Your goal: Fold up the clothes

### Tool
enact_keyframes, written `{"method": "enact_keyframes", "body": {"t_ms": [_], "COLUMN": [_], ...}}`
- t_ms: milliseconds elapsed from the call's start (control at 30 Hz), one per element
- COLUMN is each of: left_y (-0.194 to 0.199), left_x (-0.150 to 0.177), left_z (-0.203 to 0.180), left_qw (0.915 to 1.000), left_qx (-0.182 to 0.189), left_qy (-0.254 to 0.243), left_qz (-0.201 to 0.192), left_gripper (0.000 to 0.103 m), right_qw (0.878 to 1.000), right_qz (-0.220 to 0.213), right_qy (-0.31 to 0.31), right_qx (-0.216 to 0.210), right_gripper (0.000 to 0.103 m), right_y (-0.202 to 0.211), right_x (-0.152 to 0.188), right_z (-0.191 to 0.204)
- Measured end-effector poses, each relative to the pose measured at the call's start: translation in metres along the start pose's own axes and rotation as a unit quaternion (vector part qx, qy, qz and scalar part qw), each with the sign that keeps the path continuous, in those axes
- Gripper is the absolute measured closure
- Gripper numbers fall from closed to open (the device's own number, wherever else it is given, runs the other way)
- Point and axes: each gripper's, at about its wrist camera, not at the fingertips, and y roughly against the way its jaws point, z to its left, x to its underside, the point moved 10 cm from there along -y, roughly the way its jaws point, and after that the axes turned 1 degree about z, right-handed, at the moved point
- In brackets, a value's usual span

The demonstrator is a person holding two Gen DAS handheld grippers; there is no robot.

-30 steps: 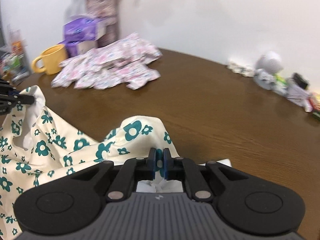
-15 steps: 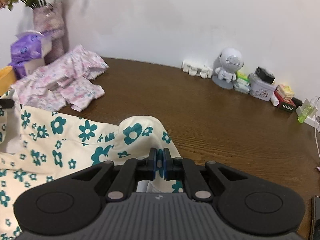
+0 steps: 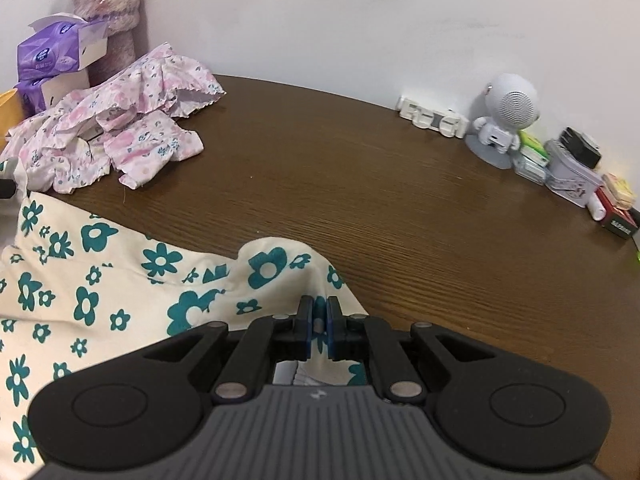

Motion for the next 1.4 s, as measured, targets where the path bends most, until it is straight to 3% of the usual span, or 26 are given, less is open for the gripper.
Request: {"method": "enact_keyframes", "body": {"t_ms": [167,367,433,500,567,633,700,900,1000,1167,1267,1400], "left_y": [-0.002,-0.004,-0.002,0.005,0.016,0.032,0.05,0.111,0.136,0.167,0.18,0.181], "left_x": [0.002,0.003,0.003,0.003,0.003,0.003,0.006,0.037,0.065,0.104,0.122,0.136], "left_z": [-0.001,0.003,0.008,0.016,0.025,0.037,0.049,0.062,0.049,0.008,-0.015,-0.028], "left_qw": [0.9999,0.9996,0.9992,0.9983,0.9972,0.9958,0.994,0.9901,0.992,0.9945,0.994,0.9942], "left_qx": [-0.001,0.011,0.017,0.026,0.035,0.037,0.035,0.039,0.041,0.075,0.086,0.069], "left_qy": [0.006,0.02,0.032,0.05,0.066,0.083,0.102,0.126,0.108,0.052,0.04,0.054], "left_qz": [0.012,0.017,0.017,0.015,0.01,-0.001,-0.015,-0.049,-0.05,-0.05,-0.054,-0.063], "left_gripper": [0.099,0.089,0.069,0.056,0.048,0.03,0.022,0.018,0.017,0.017,0.017,0.019], "right_qw": [1.0,1.0,1.0,1.0,0.999,0.999,0.997,0.995,0.993,0.991,0.991,0.992], "right_qz": [-0.005,-0.005,-0.005,-0.005,-0.012,-0.02,-0.031,-0.058,-0.072,-0.088,-0.085,-0.087], "right_qy": [0.001,-0.001,-0.005,-0.013,-0.022,-0.035,-0.052,-0.051,-0.051,-0.05,-0.047,-0.041], "right_qx": [-0.014,-0.018,-0.019,-0.021,-0.026,-0.034,-0.044,-0.068,-0.08,-0.09,-0.089,-0.076], "right_gripper": [0.097,0.094,0.089,0.067,0.063,0.057,0.05,0.036,0.035,0.035,0.035,0.035], "right_y": [-0.004,-0.006,-0.004,-0.003,0.007,0.022,0.04,0.101,0.132,0.174,0.19,0.202], "right_x": [-0.001,-0.001,-0.001,0.0,-0.001,0.0,0.001,0.036,0.054,0.108,0.138,0.167], "right_z": [-0.002,-0.003,-0.003,-0.004,-0.009,-0.014,-0.021,-0.015,-0.012,0.006,0.015,0.027]}}
